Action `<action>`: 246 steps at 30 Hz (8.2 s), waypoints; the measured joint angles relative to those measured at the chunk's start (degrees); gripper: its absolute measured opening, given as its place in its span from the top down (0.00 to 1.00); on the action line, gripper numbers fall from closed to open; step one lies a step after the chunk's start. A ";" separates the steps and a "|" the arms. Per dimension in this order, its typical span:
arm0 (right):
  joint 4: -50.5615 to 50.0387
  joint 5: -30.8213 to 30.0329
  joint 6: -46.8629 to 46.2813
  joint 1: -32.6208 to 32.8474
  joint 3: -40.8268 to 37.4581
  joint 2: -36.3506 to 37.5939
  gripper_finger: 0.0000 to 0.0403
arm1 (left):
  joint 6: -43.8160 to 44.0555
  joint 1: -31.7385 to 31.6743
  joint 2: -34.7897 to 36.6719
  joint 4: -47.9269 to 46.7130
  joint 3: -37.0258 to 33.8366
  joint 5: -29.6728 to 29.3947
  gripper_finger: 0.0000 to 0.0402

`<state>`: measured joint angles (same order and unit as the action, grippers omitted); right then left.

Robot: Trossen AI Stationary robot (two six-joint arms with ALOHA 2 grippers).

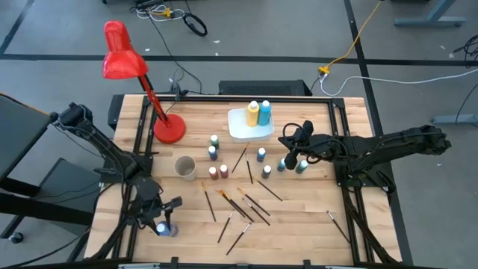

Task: Pick & Place Paint Supplies
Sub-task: Put the large blue paint bottle into the white bin, then put the small green paint bottle into the white bin

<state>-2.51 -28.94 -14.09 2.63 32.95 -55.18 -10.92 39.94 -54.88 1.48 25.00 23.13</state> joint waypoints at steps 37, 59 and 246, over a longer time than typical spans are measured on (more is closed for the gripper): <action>-0.01 -0.01 0.02 -0.01 0.00 0.00 0.97 | -10.09 -22.60 -4.58 16.83 18.92 -36.58 0.68; 1.87 0.45 0.02 -0.02 0.00 0.02 0.97 | 8.05 -55.96 -32.10 36.39 20.43 -45.46 0.68; 32.01 20.86 13.14 1.44 -0.02 -12.26 0.59 | 23.71 -54.79 -31.38 -23.63 46.11 -44.52 0.68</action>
<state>29.50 -8.08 -0.95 4.08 32.93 -67.44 12.80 -14.85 -86.26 -22.14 71.11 -21.39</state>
